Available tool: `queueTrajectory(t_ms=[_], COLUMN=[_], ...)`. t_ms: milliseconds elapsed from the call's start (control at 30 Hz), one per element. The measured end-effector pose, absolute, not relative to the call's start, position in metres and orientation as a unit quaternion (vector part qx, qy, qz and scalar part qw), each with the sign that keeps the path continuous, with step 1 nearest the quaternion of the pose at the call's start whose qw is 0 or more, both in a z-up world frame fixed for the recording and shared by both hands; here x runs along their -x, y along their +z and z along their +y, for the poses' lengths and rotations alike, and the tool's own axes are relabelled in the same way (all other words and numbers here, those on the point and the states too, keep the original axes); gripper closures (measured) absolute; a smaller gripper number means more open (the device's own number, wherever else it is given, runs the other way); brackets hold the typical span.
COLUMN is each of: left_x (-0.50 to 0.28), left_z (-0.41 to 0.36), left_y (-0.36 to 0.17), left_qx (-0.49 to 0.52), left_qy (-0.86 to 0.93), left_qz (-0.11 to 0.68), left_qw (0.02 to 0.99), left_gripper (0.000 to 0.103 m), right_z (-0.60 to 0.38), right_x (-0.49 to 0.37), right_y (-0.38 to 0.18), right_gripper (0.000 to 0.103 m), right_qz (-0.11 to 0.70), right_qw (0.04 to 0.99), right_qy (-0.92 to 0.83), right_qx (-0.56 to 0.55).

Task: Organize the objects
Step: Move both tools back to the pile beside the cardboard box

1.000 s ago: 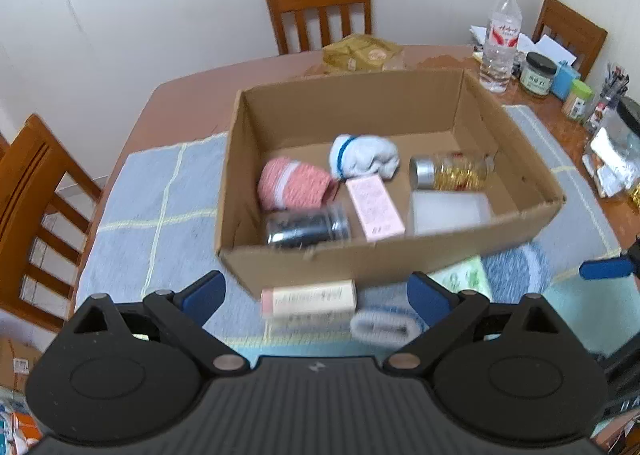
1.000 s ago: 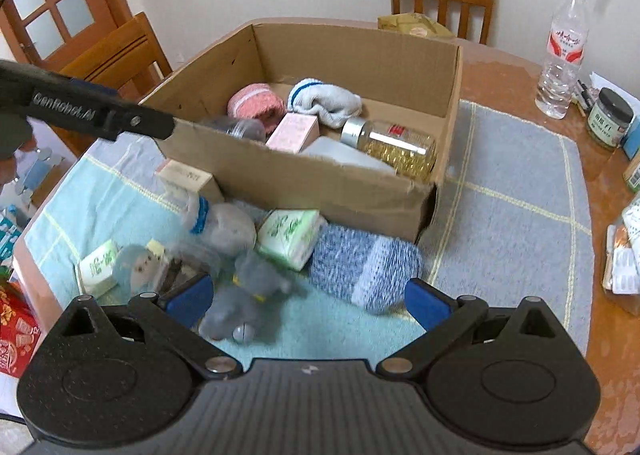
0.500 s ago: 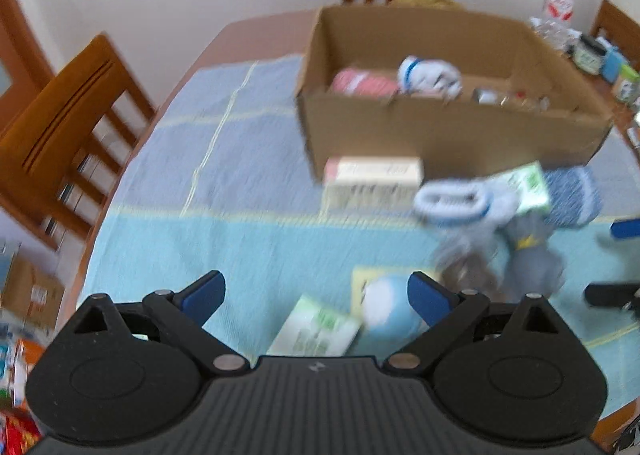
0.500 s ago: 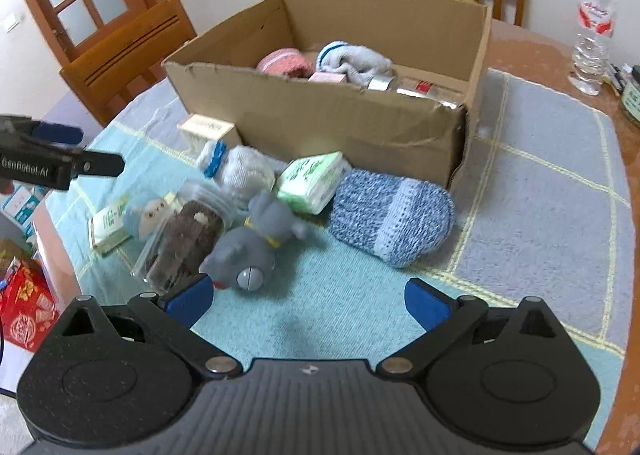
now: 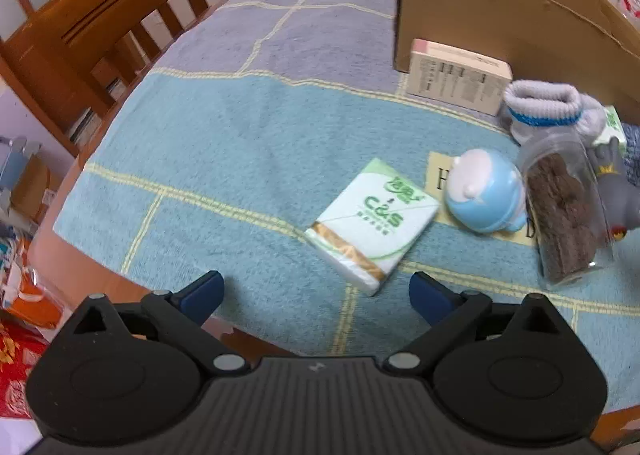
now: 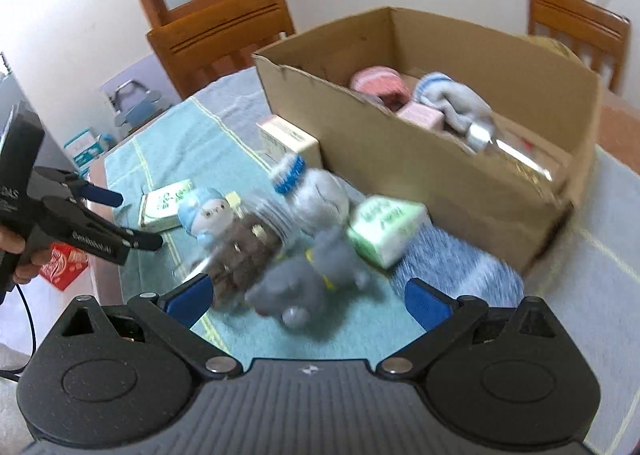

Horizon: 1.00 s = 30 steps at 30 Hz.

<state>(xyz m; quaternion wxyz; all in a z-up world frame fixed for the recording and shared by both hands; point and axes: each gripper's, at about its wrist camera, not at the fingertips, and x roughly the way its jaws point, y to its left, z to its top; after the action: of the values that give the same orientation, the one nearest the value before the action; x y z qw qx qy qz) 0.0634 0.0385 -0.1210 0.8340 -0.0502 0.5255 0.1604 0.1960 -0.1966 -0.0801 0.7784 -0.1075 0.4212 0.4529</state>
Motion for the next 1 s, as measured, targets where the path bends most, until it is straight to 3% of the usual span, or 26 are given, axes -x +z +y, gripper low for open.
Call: queueTrajectory(t_ms=[300,767,1000], left_x=[-0.062,-0.073,-0.066], left_z=[0.061,0.082,0.064], left_y=[-0.121,-0.121,-0.116], left_qx=[0.071,0.057,0.045], left_qy=[0.186,0.191,0.145], left_qz=[0.52,0.515,0.527], left_qw=[0.831,0.834,0.836], left_gripper=[0.003,0.002,0.002], right_z=[-0.166,-0.186,-0.187], right_x=[-0.204,-0.18,-0.164], right_y=[-0.084,-0.101,-0.107], right_gripper=[0.0,0.0,0.0], right_qz=[0.408,0.507,0.464], right_qw=[0.762,0.72,0.776], right_qy=[0.486,0.46,0.386], right_qx=[0.127,0.112,0.181])
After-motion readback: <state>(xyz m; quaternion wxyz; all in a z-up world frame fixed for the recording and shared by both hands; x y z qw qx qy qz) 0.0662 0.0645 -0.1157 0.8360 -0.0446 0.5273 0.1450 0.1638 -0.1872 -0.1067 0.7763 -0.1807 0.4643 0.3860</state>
